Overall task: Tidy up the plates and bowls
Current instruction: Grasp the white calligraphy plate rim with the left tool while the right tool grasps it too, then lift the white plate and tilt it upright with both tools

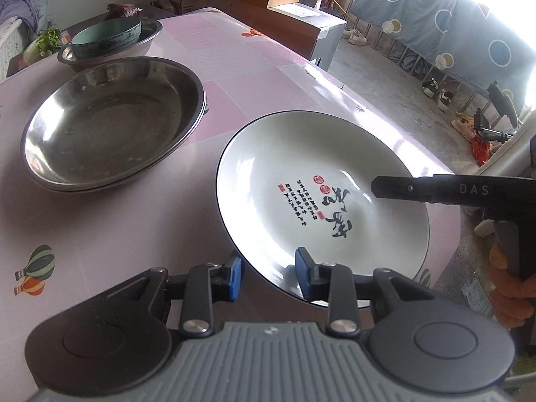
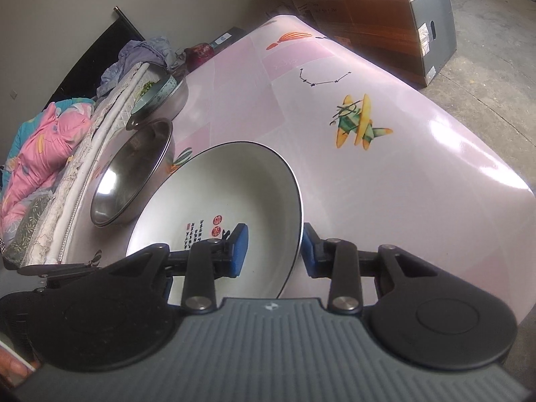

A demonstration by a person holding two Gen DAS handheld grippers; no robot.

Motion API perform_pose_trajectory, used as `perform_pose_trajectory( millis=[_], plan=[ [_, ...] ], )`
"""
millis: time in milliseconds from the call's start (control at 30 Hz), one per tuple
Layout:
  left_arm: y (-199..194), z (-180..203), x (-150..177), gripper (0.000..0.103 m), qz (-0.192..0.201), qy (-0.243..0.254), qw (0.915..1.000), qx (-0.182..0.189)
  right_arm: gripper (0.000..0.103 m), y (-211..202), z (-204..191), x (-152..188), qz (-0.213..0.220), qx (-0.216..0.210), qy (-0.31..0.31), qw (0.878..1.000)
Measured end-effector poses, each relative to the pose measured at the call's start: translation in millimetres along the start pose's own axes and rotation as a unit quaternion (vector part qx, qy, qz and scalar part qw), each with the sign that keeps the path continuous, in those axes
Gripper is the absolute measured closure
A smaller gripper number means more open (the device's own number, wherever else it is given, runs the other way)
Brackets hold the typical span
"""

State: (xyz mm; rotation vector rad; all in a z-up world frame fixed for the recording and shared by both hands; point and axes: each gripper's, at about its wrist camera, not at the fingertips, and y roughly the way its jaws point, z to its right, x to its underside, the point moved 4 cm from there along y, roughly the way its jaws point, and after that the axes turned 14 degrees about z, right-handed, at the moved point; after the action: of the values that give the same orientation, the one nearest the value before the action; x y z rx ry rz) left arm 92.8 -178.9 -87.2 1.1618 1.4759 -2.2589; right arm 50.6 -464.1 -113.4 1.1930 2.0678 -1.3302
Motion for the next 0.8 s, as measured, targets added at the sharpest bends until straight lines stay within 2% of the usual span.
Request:
perform_pose_trajectory(
  millis=[200, 533, 667, 733, 800],
  plan=[
    [-43, -29, 33, 0.069, 0.004, -0.013, 0.9999, -0.005, 0.07, -18, -44, 39, -0.016, -0.018, -0.015, 1.0],
    [-92, -92, 60, 0.064, 0.032, -0.055, 0.9961, -0.061, 0.068, 3, -130, 72, -0.04, -0.069, -0.047, 0.996],
    [-96, -110, 63, 0.057, 0.044, -0.069, 0.9934, -0.08, 0.059, 18, -154, 73, -0.04, -0.081, -0.055, 0.994],
    [-97, -114, 63, 0.054, 0.051, -0.077, 0.9927, -0.078, 0.058, 24, -159, 71, -0.04, -0.081, -0.059, 0.994],
    [-96, -115, 62, 0.05, 0.055, -0.078, 0.9925, -0.076, 0.054, 27, -161, 70, -0.039, -0.085, -0.055, 0.994]
  ],
)
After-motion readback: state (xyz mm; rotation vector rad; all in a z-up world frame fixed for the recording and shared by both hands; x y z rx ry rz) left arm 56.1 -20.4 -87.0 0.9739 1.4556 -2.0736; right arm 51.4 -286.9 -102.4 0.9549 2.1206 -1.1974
